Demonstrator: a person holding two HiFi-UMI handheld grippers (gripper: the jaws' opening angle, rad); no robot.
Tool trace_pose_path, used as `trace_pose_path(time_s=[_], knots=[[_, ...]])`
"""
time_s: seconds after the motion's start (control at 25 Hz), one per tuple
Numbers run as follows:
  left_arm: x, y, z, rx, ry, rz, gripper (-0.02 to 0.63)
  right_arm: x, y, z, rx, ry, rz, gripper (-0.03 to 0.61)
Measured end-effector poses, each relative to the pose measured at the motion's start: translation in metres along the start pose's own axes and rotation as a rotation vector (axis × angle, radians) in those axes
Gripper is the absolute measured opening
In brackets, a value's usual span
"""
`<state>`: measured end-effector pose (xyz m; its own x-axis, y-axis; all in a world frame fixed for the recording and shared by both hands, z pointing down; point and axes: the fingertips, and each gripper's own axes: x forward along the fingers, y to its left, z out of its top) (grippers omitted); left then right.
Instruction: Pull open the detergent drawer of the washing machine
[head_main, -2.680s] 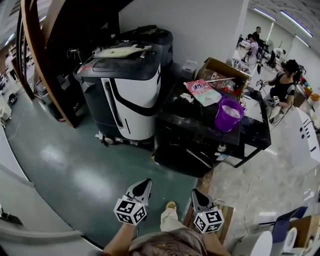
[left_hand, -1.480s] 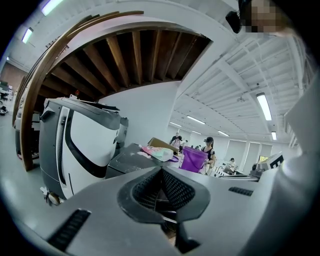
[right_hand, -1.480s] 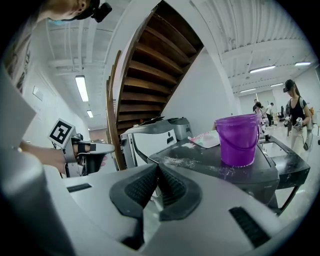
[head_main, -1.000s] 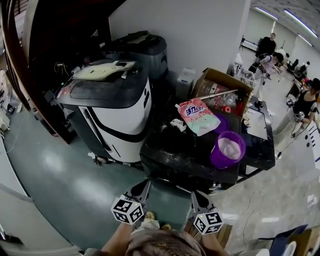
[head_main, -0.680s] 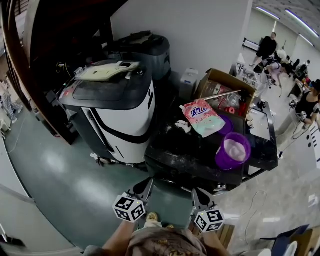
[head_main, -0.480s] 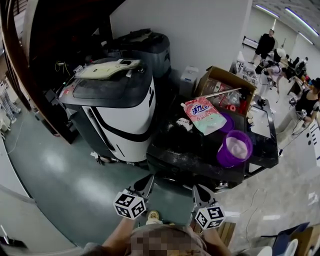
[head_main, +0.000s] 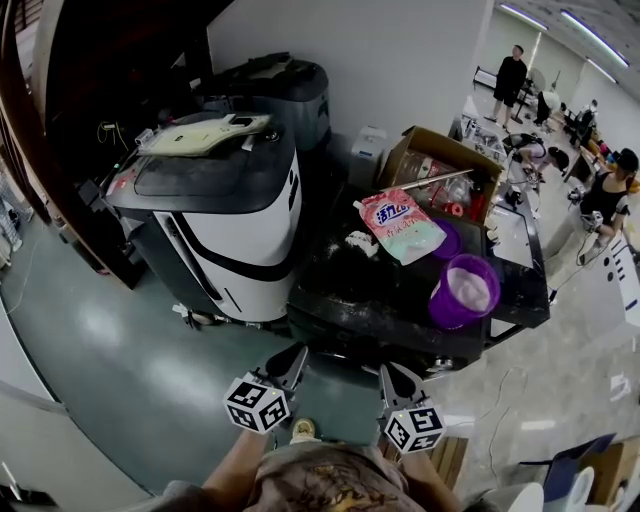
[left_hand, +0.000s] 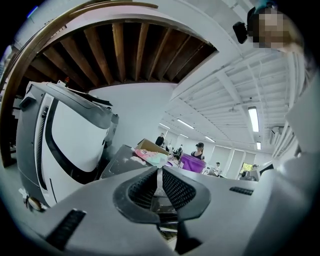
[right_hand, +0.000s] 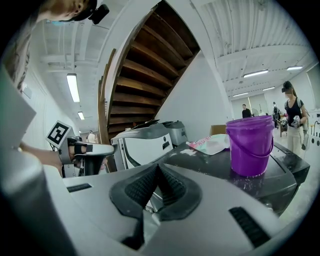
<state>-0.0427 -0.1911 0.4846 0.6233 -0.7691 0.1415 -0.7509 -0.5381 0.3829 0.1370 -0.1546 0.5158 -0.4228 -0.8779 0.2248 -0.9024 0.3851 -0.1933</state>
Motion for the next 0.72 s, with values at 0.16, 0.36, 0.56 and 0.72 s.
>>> trace_pose_path(time_s=[0.16,0.36,0.56,0.72], knots=[[0.004,0.001,-0.002,-0.035,0.002,-0.031,0.098,0.002,0.000,-0.001,0.002,0.003,-0.007,0.004],[0.008,0.003,-0.005,-0.072,0.001,-0.067,0.177,0.001,-0.002,-0.003,0.004,0.009,-0.014,0.005],[0.013,0.006,-0.015,-0.170,-0.010,-0.124,0.306,-0.003,-0.006,-0.007,0.012,0.019,-0.026,0.005],[0.023,0.014,-0.035,-0.248,0.005,-0.152,0.345,-0.009,-0.010,-0.010,0.015,0.026,-0.044,0.005]])
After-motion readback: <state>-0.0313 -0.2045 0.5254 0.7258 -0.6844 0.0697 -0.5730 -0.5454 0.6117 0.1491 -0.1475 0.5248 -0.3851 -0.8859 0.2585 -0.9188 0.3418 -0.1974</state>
